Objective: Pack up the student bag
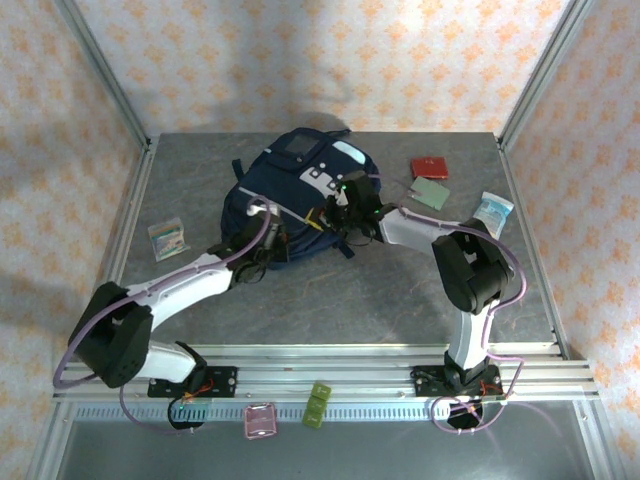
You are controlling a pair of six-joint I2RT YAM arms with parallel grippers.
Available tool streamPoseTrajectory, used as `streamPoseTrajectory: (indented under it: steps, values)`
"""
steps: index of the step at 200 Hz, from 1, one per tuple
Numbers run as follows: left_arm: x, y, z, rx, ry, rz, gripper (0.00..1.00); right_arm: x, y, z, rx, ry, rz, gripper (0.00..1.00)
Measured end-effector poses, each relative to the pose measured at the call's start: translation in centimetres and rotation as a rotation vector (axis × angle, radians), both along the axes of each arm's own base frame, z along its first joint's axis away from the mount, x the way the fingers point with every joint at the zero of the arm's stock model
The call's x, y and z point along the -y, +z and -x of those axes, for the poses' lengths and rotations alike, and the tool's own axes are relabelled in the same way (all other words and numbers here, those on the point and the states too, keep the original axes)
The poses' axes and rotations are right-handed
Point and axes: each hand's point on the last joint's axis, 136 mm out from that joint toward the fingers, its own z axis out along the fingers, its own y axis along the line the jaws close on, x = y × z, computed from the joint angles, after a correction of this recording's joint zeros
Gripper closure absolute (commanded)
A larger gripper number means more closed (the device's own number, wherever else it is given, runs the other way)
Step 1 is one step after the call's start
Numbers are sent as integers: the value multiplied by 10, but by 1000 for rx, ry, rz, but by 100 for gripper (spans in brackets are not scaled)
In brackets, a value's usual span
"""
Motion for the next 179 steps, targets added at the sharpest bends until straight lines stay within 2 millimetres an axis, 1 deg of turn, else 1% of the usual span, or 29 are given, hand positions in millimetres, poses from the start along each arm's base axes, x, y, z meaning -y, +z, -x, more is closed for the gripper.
streamPoseTrajectory:
  steps: [18,33,46,74,94,112,118,132,139,150,162,172,179]
  values:
    - [-23,5,-4,16,59,12,100,-1,4,2,12,10,-16,100]
    - [-34,9,-6,25,87,14,100,-3,8,3,18,20,-28,100]
    - [-37,9,-7,27,92,14,100,-3,9,4,18,23,-31,100]
    - [-32,7,-4,11,70,24,100,-1,9,3,26,37,-10,100]
    - [-16,7,2,11,25,25,100,6,14,-4,33,39,18,100]
    - [6,9,8,15,-30,35,100,20,18,-14,32,25,48,100]
    - [16,10,9,17,-52,40,100,26,19,-19,33,17,60,94]
    - [40,14,8,30,-96,61,100,39,23,-33,44,-11,87,75]
    - [51,15,8,32,-114,71,100,47,24,-42,65,-35,105,69]
    - [67,15,9,29,-142,80,100,57,28,-57,99,-76,119,65]
    - [79,13,10,18,-162,86,100,68,30,-65,122,-108,129,61]
    - [86,10,10,7,-176,92,100,74,29,-65,133,-129,137,60]
    - [89,9,9,2,-179,96,100,77,27,-60,130,-136,141,59]
